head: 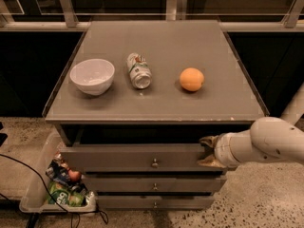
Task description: Open top drawer
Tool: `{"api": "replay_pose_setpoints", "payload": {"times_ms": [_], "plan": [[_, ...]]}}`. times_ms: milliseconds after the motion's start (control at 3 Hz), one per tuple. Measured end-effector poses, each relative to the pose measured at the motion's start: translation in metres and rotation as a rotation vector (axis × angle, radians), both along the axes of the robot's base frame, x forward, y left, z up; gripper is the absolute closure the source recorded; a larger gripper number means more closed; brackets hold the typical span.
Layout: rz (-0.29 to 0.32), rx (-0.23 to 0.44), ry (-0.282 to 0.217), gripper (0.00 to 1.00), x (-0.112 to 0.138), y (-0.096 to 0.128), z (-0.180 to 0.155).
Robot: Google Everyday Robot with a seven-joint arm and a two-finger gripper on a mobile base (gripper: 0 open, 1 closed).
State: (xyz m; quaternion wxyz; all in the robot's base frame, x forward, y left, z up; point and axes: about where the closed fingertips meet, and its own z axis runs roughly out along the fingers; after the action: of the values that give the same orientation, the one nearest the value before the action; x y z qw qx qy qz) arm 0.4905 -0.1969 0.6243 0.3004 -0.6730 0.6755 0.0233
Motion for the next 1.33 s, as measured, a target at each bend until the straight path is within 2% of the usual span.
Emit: {"api": "replay_pose_setpoints", "payload": {"times_ms": [667,1000,1333], "plan": [[0.0,0.0,0.0,0.99,0.003,0.0,0.012],[-0.011,0.003,0.009,1.0,-0.009,-0.002,0.011],[-0.011,0.003,0.009,0.94,-0.007,-0.002,0.011]]}}
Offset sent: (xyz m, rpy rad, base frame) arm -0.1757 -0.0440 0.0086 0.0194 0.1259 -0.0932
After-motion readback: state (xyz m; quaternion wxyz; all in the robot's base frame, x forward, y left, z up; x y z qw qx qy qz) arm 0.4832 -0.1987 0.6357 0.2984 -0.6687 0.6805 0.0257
